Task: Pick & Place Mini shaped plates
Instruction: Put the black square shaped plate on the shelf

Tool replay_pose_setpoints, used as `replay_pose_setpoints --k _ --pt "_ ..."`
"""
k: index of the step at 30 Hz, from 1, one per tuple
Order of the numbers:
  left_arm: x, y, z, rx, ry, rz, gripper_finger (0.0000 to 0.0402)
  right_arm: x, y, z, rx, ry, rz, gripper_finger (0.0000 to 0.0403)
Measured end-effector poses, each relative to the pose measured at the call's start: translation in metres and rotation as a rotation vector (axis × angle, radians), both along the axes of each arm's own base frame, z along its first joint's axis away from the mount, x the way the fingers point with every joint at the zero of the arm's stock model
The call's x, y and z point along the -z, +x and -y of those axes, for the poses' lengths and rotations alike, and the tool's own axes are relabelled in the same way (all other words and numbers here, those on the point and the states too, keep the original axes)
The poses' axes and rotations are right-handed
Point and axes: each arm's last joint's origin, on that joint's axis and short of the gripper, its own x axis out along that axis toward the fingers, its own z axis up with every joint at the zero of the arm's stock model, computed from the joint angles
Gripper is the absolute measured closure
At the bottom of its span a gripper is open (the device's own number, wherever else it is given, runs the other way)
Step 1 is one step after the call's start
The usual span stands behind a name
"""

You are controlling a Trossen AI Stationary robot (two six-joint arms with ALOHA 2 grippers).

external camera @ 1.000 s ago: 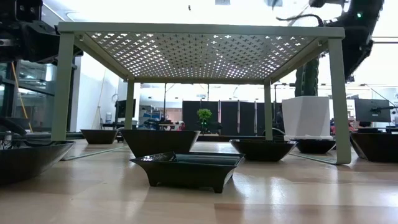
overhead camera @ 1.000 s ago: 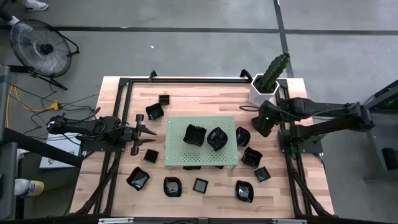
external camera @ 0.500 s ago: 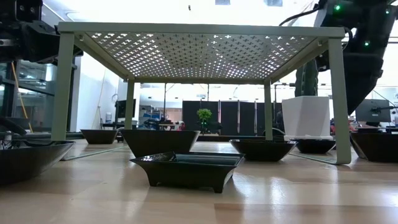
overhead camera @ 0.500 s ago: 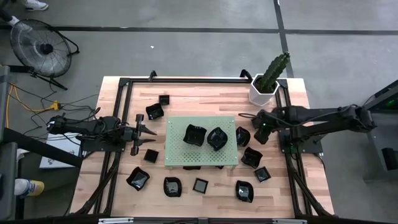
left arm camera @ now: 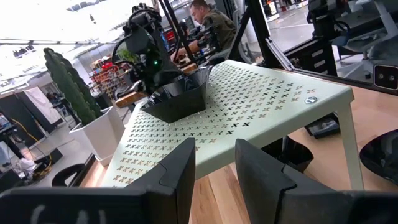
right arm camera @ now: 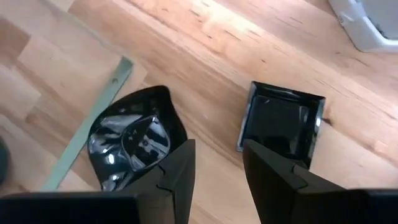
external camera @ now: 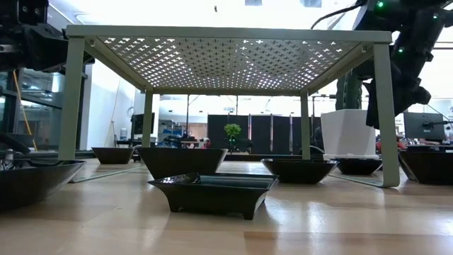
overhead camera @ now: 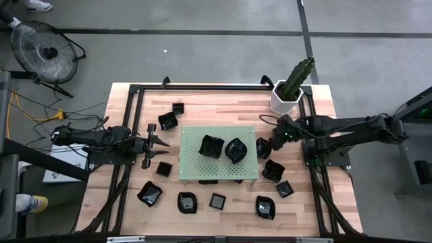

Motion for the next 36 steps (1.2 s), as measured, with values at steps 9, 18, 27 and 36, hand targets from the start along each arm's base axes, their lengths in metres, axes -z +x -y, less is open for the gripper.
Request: replay_pose_setpoints --k 9,18,27,36 --pt "0.000 0.000 0.000 0.000 0.000 0.000 0.0291 0.011 0.008 0.013 0.049 -0.002 -0.069 0.0274" --pt "0.000 0.000 0.000 0.000 0.000 0.000 0.0291 0.031 0.020 0.020 0.067 0.001 -0.183 0.0274" --pt "0.000 0.000 0.000 0.000 0.000 0.000 0.0291 0.045 0.028 0.023 0.079 -0.012 -0.256 0.0274" --pt "0.000 0.000 0.000 0.000 0.000 0.000 0.0291 0.052 0.031 0.028 0.099 -0.008 -0.273 0.0274"
